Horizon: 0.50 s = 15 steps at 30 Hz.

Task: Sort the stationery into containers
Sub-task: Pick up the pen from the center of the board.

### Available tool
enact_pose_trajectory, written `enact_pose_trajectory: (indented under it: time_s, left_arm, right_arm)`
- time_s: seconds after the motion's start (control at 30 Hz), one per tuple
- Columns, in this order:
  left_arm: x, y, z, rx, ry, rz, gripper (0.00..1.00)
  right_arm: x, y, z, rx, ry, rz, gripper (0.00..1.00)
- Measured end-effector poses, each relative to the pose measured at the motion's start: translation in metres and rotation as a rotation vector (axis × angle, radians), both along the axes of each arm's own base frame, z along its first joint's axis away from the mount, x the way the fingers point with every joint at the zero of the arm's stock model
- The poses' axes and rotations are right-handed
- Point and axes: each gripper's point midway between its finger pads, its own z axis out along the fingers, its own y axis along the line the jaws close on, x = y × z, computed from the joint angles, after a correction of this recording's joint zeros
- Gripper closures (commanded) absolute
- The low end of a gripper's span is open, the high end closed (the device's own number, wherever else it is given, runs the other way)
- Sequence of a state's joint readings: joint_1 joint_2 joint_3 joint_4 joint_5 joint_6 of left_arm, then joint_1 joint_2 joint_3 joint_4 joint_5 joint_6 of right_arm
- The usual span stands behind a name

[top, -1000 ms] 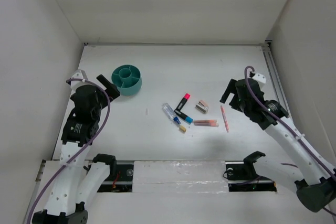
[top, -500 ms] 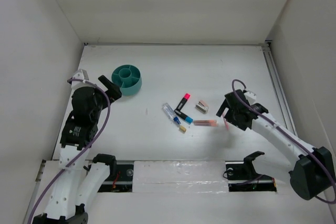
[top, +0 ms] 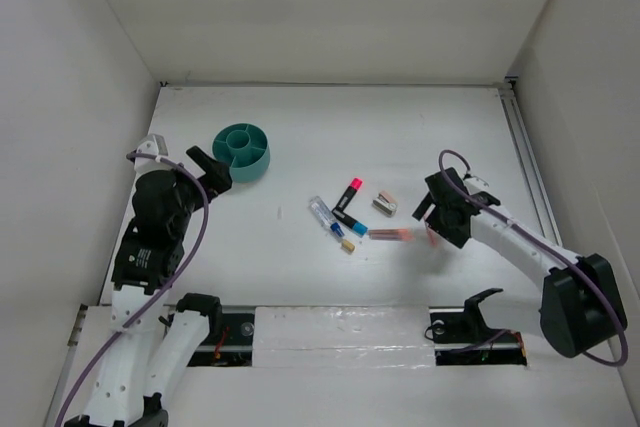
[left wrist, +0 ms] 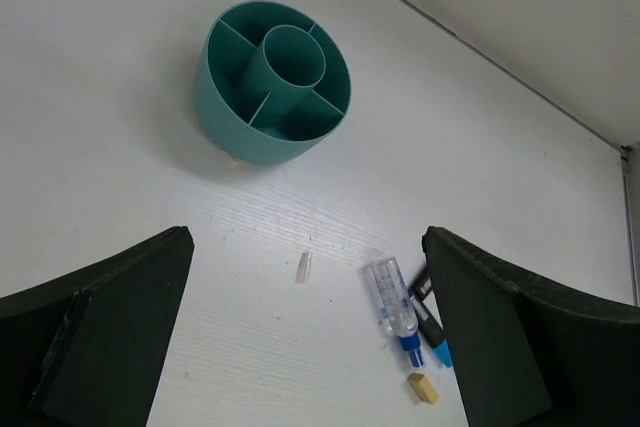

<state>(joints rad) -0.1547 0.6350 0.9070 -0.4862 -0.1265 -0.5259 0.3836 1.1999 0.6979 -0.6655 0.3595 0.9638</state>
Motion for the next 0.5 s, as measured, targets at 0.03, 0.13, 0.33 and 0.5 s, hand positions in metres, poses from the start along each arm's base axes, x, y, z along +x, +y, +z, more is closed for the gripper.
enact_pose_trajectory:
  time_s: [0.03,0.13,0.33,0.5]
  left_arm:
    - [0.0,-0.001,0.001,0.0,-0.003,-0.005,0.0]
    - [-0.002,-0.002,0.002,-0.001,-0.01,-0.015,0.0]
    - [-0.003,-0.002,0.006,-0.002,-0.024,-0.015,0.0]
    - [-0.005,-0.001,0.008,-0.004,-0.033,-0.015,0.0]
  right_arm:
    - [0.001,-0.001,-0.003,-0.001,0.005,-0.006,0.07]
    - [0.002,-0.002,-0.01,-0.006,0.02,-0.008,0.14]
    - [0.002,-0.003,-0.021,-0.017,0.055,-0.004,0.17]
    - [-0.001,-0.003,-0.031,-0.009,0.107,0.008,0.19]
